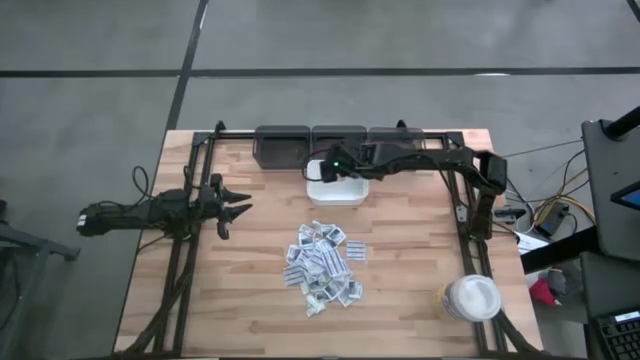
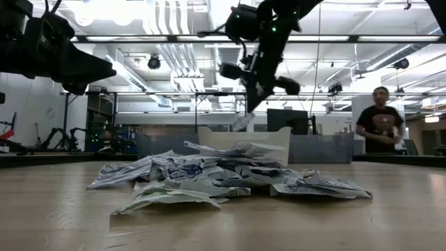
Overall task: Pick & Place First Aid Supplies
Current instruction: Put the blue bandage into the middle black bin
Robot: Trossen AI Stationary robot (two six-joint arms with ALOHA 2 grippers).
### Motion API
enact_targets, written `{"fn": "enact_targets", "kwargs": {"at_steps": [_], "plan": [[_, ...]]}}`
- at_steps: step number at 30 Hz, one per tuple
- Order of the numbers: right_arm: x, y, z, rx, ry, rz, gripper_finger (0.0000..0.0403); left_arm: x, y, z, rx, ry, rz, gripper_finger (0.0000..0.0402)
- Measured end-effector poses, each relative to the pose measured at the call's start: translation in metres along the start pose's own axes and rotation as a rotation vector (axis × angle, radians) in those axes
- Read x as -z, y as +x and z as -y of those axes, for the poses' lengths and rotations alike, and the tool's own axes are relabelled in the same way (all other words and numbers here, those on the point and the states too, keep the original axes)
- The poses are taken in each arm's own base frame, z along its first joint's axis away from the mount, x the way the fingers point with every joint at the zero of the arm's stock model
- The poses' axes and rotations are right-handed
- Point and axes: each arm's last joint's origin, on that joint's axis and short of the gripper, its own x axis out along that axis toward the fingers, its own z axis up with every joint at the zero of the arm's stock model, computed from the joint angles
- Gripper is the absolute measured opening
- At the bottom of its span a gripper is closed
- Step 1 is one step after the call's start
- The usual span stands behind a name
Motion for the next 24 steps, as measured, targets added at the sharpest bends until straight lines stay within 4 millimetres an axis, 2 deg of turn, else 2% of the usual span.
{"fn": "enact_targets", "kwargs": {"at_steps": [5, 10, 15, 20, 24], "plan": [[-0.013, -0.008, 0.018, 0.114, -0.024, 0.061, 0.0008, 0.0, 0.0, 0.0, 0.0, -0.008, 0.003, 0.0124], [-0.035, -0.013, 0.031, 0.154, -0.145, 0.136, 0.0008, -0.001, 0.0, 0.0, 0.001, -0.086, 0.01, 0.0124], [-0.06, -0.003, 0.041, 0.153, -0.239, 0.192, 0.0008, -0.001, 0.0, 0.0, 0.001, -0.185, 0.012, 0.0124], [-0.083, 0.014, 0.046, 0.031, -0.308, 0.197, 0.0008, -0.001, 0.0, 0.0, 0.003, -0.28, 0.015, 0.0124], [-0.093, 0.026, 0.05, -0.018, -0.333, 0.202, 0.0008, -0.001, 0.0, 0.0, 0.003, -0.329, 0.015, 0.0124]]}}
